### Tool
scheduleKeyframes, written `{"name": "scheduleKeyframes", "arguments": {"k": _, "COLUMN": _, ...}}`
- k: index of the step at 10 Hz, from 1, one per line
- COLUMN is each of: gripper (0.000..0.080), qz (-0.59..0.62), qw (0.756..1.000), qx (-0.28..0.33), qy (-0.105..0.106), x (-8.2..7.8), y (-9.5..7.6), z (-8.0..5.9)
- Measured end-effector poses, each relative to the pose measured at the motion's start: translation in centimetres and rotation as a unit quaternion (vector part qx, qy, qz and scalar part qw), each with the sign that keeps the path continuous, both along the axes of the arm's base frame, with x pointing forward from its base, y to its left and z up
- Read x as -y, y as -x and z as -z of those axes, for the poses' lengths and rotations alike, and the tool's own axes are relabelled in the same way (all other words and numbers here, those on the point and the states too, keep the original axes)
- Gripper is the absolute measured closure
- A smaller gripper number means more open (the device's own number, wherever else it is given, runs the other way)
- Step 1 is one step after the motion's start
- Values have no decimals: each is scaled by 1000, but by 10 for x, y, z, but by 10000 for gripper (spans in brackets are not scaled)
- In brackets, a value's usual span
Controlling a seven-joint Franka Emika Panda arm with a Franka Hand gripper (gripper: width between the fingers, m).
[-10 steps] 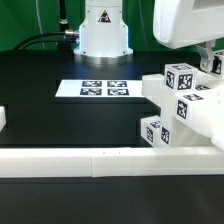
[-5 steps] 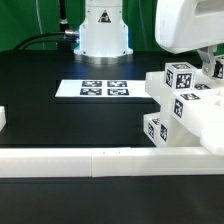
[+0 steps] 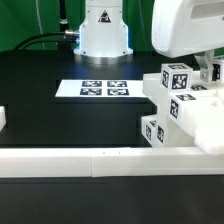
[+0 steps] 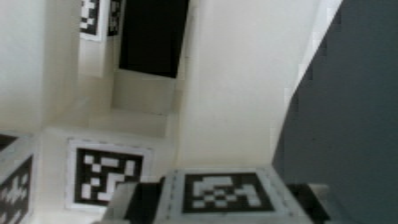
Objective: Assemble chair
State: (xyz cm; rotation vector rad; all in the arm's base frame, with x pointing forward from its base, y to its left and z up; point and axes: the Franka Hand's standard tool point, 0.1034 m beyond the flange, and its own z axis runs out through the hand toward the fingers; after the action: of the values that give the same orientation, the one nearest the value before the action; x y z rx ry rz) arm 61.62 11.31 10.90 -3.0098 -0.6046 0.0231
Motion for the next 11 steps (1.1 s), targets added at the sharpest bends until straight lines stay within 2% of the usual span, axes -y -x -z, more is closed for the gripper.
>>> {"name": "scheduleKeyframes", "arguments": {"k": 7, "gripper": 526, "qz": 16, "qw": 1000, "qx": -1, "qy": 0, "x": 0, "y": 0, "z": 0}}
{"name": "scheduleKeyframes", "arguments": {"k": 11, "gripper": 526, "qz": 196, "qw": 981, "qx": 2, "qy": 1, "x": 1, "y": 3, "z": 0}}
